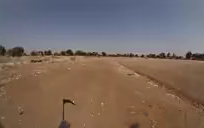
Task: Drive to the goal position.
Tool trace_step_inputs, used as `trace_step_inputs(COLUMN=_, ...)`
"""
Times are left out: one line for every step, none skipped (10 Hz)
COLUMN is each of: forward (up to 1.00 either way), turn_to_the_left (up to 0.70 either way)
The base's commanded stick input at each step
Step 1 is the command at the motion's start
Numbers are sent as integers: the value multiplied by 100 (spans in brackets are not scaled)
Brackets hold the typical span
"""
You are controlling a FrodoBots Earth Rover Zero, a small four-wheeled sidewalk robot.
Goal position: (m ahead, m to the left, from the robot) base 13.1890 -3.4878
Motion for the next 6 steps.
trace_step_inputs(forward=50, turn_to_the_left=0)
trace_step_inputs(forward=50, turn_to_the_left=0)
trace_step_inputs(forward=50, turn_to_the_left=0)
trace_step_inputs(forward=50, turn_to_the_left=0)
trace_step_inputs(forward=50, turn_to_the_left=0)
trace_step_inputs(forward=50, turn_to_the_left=0)
